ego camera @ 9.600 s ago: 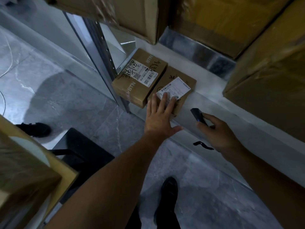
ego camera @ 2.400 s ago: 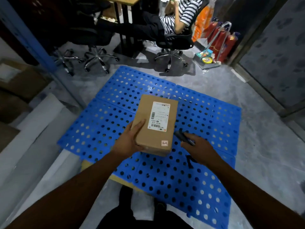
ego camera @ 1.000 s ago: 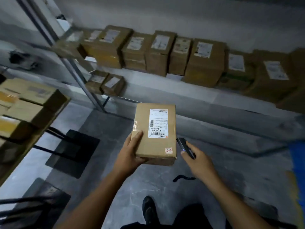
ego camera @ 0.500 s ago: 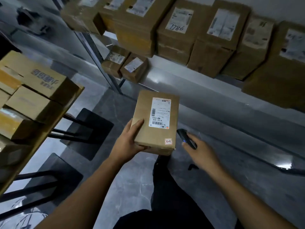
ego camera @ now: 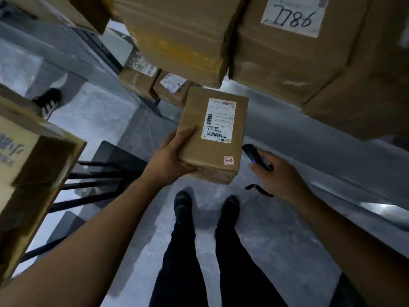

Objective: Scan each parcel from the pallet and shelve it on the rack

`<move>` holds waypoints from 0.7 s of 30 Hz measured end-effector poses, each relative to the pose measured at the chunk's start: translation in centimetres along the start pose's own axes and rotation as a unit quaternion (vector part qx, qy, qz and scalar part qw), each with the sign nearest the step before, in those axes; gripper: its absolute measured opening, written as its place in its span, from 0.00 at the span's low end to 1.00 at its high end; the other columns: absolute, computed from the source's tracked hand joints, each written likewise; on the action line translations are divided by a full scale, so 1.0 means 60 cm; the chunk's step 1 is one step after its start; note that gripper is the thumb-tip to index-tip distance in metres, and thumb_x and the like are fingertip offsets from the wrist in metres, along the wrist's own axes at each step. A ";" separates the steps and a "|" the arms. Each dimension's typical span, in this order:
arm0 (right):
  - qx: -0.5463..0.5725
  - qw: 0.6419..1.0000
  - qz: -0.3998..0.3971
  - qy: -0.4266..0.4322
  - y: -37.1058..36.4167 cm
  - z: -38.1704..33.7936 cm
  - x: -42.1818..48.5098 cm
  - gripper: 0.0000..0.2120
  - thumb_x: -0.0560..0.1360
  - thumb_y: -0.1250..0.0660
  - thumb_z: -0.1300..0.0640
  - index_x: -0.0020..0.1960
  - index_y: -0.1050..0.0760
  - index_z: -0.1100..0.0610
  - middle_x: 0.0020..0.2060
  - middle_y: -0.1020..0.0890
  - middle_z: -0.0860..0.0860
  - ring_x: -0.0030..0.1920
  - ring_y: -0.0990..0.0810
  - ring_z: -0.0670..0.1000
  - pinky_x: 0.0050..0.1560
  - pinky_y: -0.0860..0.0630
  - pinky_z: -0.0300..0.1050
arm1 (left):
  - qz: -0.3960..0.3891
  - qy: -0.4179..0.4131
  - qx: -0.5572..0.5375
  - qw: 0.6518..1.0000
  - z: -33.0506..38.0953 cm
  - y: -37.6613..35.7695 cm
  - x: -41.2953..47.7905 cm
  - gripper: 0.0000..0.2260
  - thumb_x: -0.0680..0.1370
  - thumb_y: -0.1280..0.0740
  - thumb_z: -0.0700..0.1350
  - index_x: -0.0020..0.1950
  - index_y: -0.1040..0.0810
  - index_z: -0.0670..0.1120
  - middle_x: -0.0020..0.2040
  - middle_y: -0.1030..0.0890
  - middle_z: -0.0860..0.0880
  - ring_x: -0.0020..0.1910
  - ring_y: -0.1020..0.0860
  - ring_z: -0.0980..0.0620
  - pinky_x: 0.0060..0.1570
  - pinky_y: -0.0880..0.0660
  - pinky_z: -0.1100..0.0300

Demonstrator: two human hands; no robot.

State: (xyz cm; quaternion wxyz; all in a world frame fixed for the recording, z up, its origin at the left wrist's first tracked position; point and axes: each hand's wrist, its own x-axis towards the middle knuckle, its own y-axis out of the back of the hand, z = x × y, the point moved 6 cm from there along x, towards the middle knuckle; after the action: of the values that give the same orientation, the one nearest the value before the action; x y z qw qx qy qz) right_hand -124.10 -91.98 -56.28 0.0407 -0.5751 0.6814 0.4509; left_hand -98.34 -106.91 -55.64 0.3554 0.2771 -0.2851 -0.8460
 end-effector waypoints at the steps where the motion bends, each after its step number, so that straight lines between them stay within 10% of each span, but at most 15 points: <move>1: 0.003 1.000 0.006 -0.009 -0.008 0.006 0.024 0.24 0.79 0.36 0.42 0.74 0.30 0.46 0.65 0.21 0.49 0.63 0.23 0.52 0.55 0.31 0.41 | -0.006 -0.010 0.000 1.000 -0.017 -0.007 0.028 0.48 0.67 0.19 0.60 0.80 0.42 0.64 0.78 0.36 0.50 0.72 0.30 0.46 0.68 0.27 0.47; 7: 0.011 0.997 0.064 -0.037 -0.061 0.042 0.156 0.18 0.78 0.36 0.40 0.67 0.26 0.39 0.35 0.23 0.40 0.34 0.23 0.34 0.27 0.33 0.29 | -0.025 -0.057 -0.017 0.998 -0.124 -0.055 0.176 0.48 0.67 0.18 0.52 0.81 0.41 0.61 0.80 0.38 0.48 0.72 0.30 0.44 0.66 0.28 0.49; 12: 0.063 0.993 0.082 -0.052 -0.099 0.038 0.261 0.23 0.78 0.37 0.39 0.72 0.30 0.38 0.56 0.22 0.40 0.46 0.23 0.39 0.39 0.33 0.31 | 0.017 -0.076 0.011 0.997 -0.183 -0.077 0.263 0.47 0.67 0.18 0.52 0.81 0.38 0.58 0.82 0.41 0.47 0.77 0.40 0.50 0.73 0.36 0.49; 18: 0.103 0.986 0.109 -0.067 -0.138 0.002 0.352 0.19 0.80 0.38 0.44 0.70 0.27 0.43 0.44 0.23 0.45 0.36 0.26 0.43 0.30 0.32 0.37 | 0.112 -0.101 0.177 0.973 -0.219 -0.063 0.352 0.44 0.71 0.23 0.61 0.83 0.40 0.55 0.84 0.47 0.46 0.82 0.56 0.32 0.76 0.50 0.33; 21: 0.074 0.988 0.116 -0.071 -0.126 -0.011 0.374 0.22 0.80 0.39 0.46 0.73 0.30 0.47 0.54 0.20 0.52 0.44 0.21 0.52 0.40 0.24 0.45 | 0.101 -0.129 0.173 0.971 -0.216 -0.075 0.373 0.49 0.69 0.26 0.67 0.83 0.41 0.49 0.84 0.45 0.42 0.81 0.54 0.30 0.78 0.50 0.33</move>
State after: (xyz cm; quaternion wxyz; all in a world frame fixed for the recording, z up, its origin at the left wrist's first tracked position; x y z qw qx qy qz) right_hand -125.10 -108.67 -73.04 0.0789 -0.4542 0.7702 0.4408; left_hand -104.93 -124.98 -73.52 0.3466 0.1928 -0.4967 -0.7720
